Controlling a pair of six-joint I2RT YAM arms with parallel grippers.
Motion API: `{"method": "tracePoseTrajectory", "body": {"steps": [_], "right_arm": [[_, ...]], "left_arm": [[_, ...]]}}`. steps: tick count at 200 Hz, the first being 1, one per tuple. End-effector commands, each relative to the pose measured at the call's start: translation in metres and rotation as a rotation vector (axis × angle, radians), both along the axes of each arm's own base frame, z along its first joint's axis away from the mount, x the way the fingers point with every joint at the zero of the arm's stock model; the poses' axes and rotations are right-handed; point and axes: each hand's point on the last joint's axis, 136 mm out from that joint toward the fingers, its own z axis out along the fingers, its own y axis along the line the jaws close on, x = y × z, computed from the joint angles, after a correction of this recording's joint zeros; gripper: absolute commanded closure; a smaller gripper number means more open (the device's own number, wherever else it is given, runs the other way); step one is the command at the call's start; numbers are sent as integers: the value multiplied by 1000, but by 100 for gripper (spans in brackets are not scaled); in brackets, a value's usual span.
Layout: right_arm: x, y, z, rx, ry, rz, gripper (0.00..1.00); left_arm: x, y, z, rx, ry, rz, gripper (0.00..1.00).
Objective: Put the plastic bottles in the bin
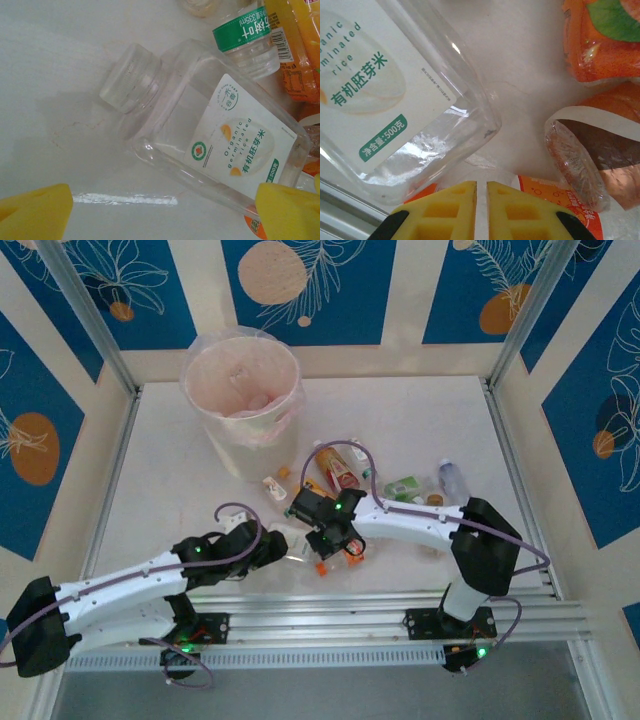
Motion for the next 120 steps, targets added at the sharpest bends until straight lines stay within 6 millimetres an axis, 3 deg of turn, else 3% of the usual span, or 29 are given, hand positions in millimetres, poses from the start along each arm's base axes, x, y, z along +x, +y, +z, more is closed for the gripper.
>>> {"method": "tracePoseTrajectory", "body": {"steps": [1,66,120], "right_arm": [[7,9,-1,23,-8,-3,87],[7,45,-9,151,45,13,86],[7,79,-9,242,96,51,87]], "left_arm": [[-8,2,-11,-5,41,16,6],[-13,20,-26,-79,47,137,0],[-3,26,-17,-134,3,191,0]]}}
